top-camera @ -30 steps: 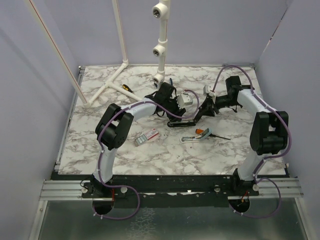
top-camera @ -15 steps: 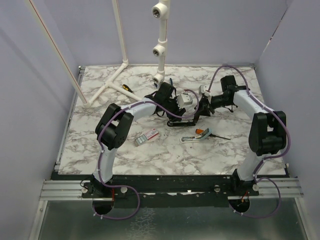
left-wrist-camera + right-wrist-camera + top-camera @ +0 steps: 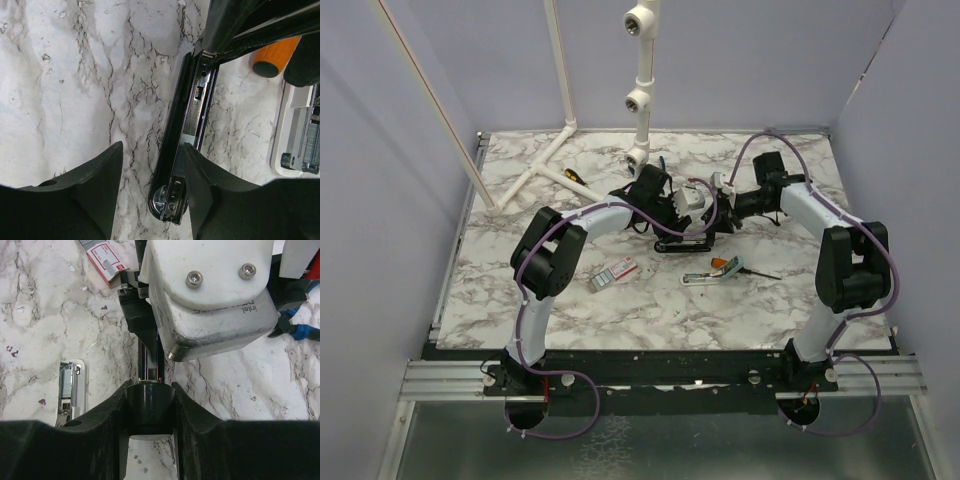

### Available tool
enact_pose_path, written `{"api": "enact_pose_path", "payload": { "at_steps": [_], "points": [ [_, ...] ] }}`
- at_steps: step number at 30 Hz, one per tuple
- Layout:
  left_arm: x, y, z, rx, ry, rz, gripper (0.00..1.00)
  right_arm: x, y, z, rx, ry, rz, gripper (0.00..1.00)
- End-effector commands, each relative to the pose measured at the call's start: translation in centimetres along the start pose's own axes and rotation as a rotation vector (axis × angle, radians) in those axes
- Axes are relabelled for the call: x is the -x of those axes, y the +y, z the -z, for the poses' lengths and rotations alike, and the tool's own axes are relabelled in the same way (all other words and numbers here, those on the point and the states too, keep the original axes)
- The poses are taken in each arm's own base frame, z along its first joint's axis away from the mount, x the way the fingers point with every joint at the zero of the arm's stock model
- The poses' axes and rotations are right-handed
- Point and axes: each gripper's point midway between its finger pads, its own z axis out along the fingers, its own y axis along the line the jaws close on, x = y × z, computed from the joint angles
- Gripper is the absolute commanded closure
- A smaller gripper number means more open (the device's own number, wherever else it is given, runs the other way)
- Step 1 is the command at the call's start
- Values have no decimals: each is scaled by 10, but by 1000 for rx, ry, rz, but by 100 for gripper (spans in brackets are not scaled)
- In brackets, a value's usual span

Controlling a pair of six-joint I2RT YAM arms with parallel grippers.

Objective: Load the staples into the stapler
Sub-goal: Close the stapler at the center of the board.

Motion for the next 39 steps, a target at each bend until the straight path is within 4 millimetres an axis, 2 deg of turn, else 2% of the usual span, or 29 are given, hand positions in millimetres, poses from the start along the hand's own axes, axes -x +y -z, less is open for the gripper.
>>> {"api": "enact_pose_path", "payload": {
  "at_steps": [1, 29, 39],
  "points": [
    [-6, 12, 4, 11, -6, 30, 48, -27, 12, -8, 18, 77, -86, 82],
    [-24, 15, 9, 13, 5, 58, 49, -35, 10, -32, 21, 109, -135, 82],
    [-24, 16, 12, 13, -2, 53, 49, -36, 7, -37, 10, 111, -154, 82]
  ]
}}
